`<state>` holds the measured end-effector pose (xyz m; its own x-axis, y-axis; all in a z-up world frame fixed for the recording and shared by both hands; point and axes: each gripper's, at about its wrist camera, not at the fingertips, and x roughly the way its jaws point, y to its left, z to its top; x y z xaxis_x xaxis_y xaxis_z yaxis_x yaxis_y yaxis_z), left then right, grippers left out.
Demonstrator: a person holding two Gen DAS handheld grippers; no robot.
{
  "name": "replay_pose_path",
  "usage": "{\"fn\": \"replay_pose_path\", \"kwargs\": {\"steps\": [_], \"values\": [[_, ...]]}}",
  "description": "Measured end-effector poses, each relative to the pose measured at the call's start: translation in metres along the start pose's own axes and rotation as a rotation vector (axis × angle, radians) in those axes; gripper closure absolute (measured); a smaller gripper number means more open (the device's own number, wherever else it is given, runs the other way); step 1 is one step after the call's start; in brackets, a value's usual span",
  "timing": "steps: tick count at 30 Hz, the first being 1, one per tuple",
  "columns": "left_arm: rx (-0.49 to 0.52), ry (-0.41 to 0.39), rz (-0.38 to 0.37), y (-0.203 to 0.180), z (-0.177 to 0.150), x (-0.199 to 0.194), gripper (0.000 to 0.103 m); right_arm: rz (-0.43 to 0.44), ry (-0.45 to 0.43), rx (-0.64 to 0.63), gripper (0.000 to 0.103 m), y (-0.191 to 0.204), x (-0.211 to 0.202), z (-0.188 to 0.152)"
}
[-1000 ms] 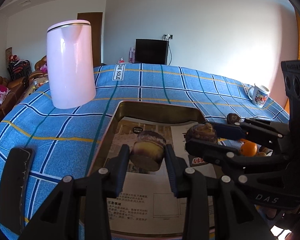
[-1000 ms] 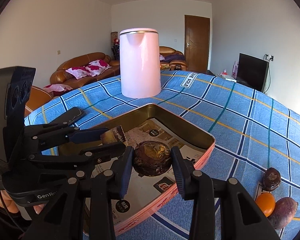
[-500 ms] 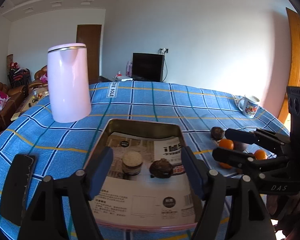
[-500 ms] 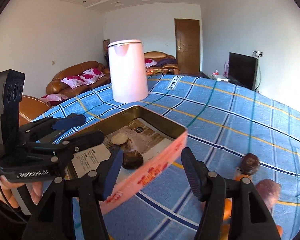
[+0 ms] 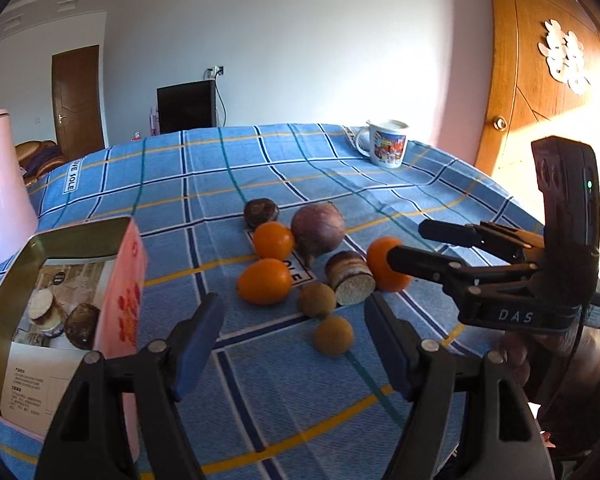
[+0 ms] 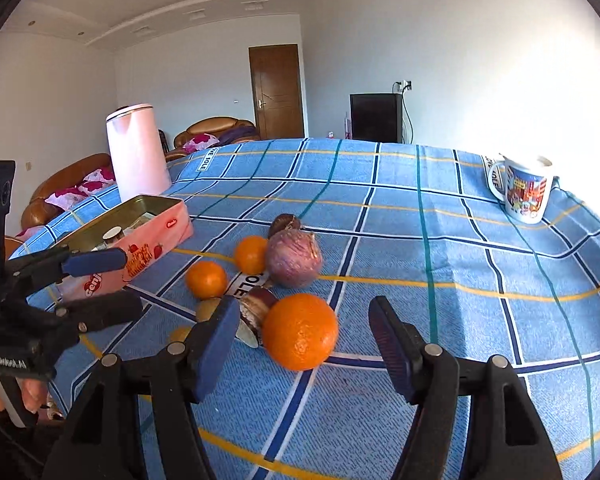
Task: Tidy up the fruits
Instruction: 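Grasp a round yellow-brown fruit with the left gripper while the right gripper grasps the large orange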
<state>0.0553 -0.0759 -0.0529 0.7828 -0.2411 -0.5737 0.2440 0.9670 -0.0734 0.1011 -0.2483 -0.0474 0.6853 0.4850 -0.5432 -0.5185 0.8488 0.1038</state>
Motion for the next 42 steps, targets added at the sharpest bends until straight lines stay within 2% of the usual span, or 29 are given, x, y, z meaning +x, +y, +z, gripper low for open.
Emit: {"fn": "replay_pose_path", "kwargs": {"steps": [4, 11, 16, 17, 18, 20, 31, 42], "values": [[0.02, 0.047, -0.018, -0.011, -0.003, 0.013, 0.028, 0.045, 0.012, 0.033, 0.035, -0.001, 0.011, 0.001], [0.061, 0.107, -0.042, -0.023, -0.008, 0.032, 0.031, 0.064, 0.072, 0.066, 0.035, -0.006, 0.022, -0.001], [0.059, 0.134, -0.077, -0.023, -0.008, 0.038, 0.064, 0.117, 0.097, 0.085, 0.045, -0.008, 0.026, -0.003], [0.058, 0.133, -0.077, -0.022, -0.009, 0.038, 0.069, 0.119, 0.096, 0.093, 0.051, -0.009, 0.026, -0.003], [0.054, 0.128, -0.081, -0.021, -0.009, 0.037, 0.072, 0.124, 0.096, 0.105, 0.056, -0.012, 0.026, -0.003], [0.05, 0.126, -0.092, -0.02, -0.01, 0.036, 0.076, 0.148, 0.095, 0.12, 0.057, -0.014, 0.026, -0.003], [0.032, 0.043, -0.078, -0.015, -0.01, 0.021, 0.076, 0.143, -0.001, 0.104, 0.058, -0.012, 0.012, -0.005], [0.053, -0.057, -0.002, -0.012, -0.003, -0.001, 0.076, 0.11, -0.084, 0.062, 0.057, -0.006, -0.001, -0.006]]}}
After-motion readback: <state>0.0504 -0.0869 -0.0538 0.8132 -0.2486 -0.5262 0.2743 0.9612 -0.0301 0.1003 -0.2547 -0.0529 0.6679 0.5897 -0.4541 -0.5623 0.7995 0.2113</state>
